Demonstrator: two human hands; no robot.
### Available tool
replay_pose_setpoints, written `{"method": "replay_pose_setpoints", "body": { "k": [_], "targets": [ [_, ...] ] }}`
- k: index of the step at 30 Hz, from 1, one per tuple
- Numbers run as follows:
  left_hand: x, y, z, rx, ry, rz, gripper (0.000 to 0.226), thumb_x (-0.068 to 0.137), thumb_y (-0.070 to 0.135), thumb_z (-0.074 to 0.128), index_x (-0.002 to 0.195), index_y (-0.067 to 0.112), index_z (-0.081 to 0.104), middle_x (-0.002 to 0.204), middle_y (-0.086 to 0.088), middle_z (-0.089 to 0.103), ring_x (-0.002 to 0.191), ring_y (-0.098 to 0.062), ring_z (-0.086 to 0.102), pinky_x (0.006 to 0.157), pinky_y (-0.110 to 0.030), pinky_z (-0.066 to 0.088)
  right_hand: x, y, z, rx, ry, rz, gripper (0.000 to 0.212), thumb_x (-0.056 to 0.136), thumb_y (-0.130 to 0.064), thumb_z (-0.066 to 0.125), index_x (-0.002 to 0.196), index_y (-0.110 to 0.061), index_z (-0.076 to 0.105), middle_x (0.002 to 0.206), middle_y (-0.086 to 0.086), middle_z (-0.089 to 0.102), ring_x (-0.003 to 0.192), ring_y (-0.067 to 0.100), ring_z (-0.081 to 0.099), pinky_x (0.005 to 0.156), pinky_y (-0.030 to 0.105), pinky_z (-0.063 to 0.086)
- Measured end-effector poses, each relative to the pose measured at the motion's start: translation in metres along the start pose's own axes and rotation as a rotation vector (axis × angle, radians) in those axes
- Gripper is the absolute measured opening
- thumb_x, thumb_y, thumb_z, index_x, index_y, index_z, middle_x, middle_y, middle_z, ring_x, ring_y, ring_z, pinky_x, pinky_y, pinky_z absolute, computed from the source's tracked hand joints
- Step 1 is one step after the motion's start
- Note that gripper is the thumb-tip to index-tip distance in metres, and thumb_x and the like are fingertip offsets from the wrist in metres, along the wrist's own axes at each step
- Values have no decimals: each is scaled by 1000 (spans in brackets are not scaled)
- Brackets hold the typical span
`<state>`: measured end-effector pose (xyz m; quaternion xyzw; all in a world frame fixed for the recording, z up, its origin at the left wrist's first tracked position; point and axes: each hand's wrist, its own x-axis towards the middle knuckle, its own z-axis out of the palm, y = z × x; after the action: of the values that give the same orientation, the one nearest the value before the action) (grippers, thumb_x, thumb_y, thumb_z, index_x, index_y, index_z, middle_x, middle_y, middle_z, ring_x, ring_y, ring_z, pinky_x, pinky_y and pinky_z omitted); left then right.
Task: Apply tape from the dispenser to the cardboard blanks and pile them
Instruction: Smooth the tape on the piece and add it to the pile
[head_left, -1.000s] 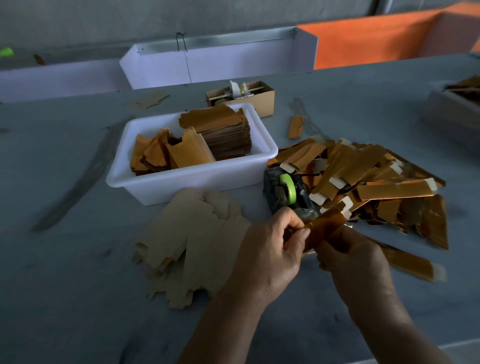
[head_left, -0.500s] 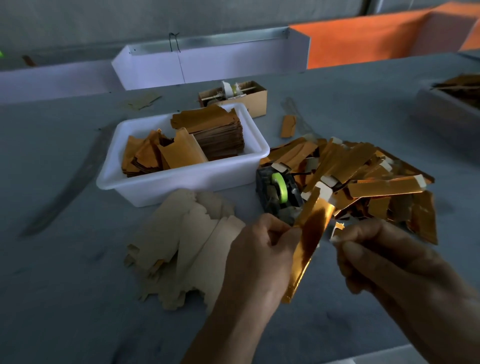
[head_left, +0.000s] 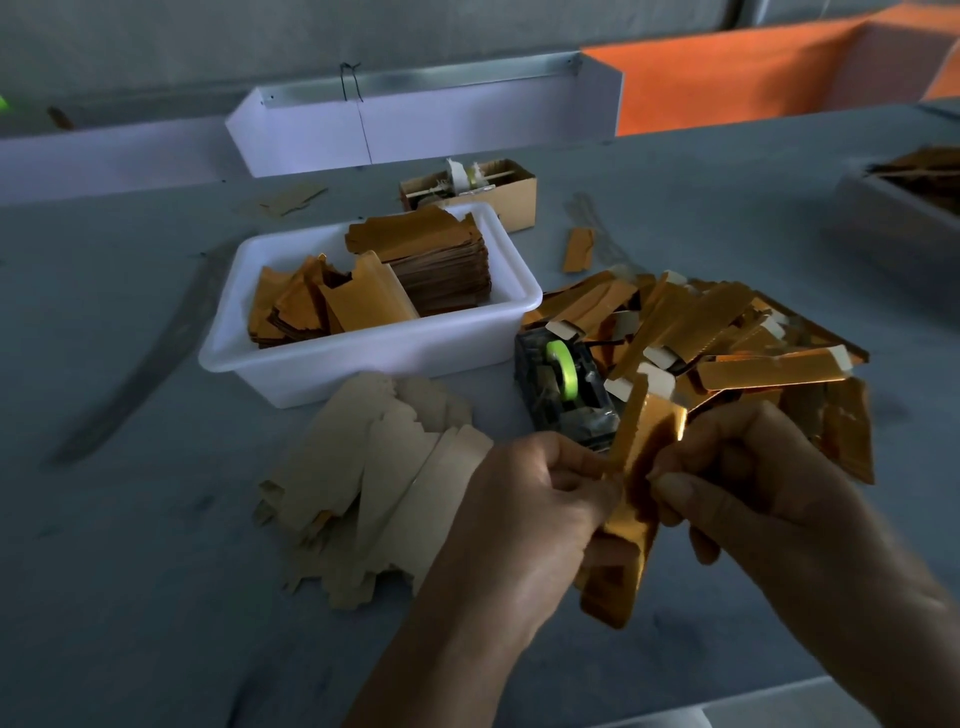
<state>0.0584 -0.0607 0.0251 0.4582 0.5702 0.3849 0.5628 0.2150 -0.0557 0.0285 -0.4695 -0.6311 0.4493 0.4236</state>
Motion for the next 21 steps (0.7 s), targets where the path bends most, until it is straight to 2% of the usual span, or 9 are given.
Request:
{"method": "replay_pose_setpoints", "body": {
  "k": [3,6,13,15,18,19,21],
  "targets": [
    [-1,2,0,39,25,13,6,86,14,68,88,17,64,81,-3,74,67,-16,73,65,-33,61,2,-3,-1,-84,-4,-37,23,56,-43,59,77,-34,52,80,-1,71,61,9,65,46,17,48],
    [-2,4,0,72,12,53,5,86,15,68,87,18,64,81,-3,74,67,-15,72,64,-32,61,4,-4,-2,-176,-12,-14,35,55,-44,59,83,-25,50,78,-10,72,65,7,66,48,17,50],
    [-4,5,1,36,-83,46,7,90,9,62,91,13,68,85,-6,75,76,-17,73,74,-35,61,8,-3,-2,-294,-14,22,29,59,-38,61,82,-23,51,78,-16,69,65,6,66,47,19,50],
    [-3,6,0,23,-113,30,9,89,17,61,89,13,69,84,-6,75,78,-17,73,77,-35,60,7,-3,-3,-318,-24,47,26,64,-34,66,82,-24,50,78,-19,68,65,6,66,47,21,51],
    [-3,6,-1,-27,-144,20,22,85,33,68,89,11,69,84,-7,74,78,-16,73,75,-32,60,6,-6,-2,-366,-32,42,41,53,-53,55,83,-26,49,78,-24,66,64,2,65,48,19,50],
    [-3,4,0,-46,-129,25,21,86,31,68,90,11,69,83,-6,74,78,-16,73,72,-31,60,6,-7,-1,-386,-24,35,45,49,-57,52,82,-27,49,78,-26,66,63,1,65,47,19,50],
    [-3,0,2,-74,-79,38,15,88,24,64,89,10,69,81,-7,73,76,-18,73,69,-30,60,6,-7,0,-430,-16,32,37,54,-53,59,81,-29,48,81,-30,63,66,-2,64,48,19,51]
  ]
}}
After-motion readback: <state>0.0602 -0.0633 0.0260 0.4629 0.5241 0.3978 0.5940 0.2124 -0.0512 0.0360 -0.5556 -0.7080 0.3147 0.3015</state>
